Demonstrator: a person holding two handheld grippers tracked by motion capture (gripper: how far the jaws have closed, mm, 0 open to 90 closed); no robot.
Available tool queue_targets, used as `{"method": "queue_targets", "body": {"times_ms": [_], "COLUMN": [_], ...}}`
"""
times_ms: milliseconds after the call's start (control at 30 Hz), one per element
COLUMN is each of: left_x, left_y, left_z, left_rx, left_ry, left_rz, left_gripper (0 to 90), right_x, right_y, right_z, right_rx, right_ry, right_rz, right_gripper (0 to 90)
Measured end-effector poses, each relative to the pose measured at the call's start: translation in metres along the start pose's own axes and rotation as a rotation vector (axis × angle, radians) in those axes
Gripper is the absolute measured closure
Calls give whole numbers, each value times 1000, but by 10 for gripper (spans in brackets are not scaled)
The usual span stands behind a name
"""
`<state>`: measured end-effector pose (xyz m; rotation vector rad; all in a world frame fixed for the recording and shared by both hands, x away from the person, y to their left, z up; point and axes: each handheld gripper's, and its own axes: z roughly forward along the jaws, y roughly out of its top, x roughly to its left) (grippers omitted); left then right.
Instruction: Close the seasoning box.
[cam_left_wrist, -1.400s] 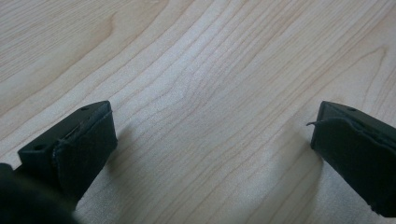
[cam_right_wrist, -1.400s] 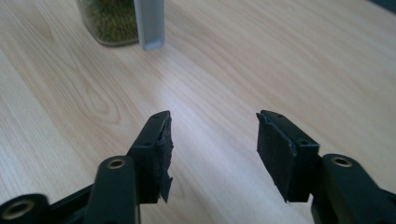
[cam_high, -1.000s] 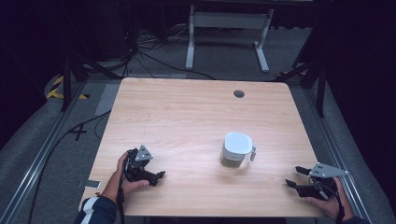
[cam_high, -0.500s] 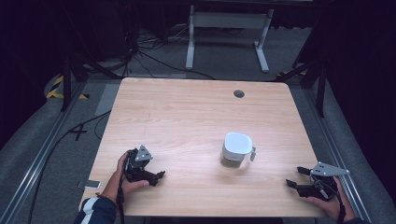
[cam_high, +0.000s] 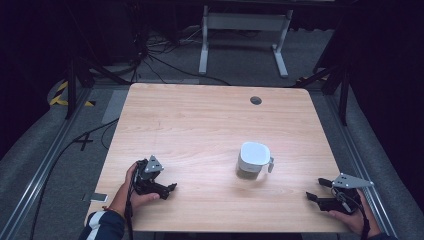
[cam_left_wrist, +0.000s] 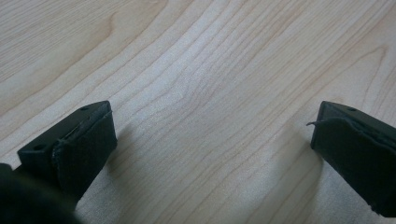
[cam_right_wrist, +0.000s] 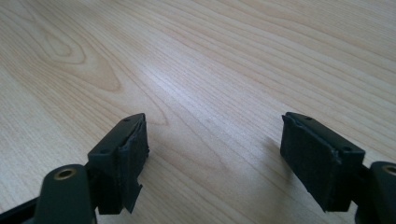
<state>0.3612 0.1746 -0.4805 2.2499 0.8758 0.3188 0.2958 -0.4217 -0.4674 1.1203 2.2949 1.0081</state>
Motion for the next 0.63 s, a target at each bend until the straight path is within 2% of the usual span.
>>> {"method": "queue_targets", "body": {"times_ms": [633], "left_x": [1], "left_y": [0], "left_z": [0], "left_rx": [3], "left_ry": [-4], "left_rz": [5], "left_gripper": [2], "right_x": [0], "right_y": [0], "right_z": [0], "right_rx": [1], "right_ry": [1], "right_rz": [-2], "right_gripper": [227]}}
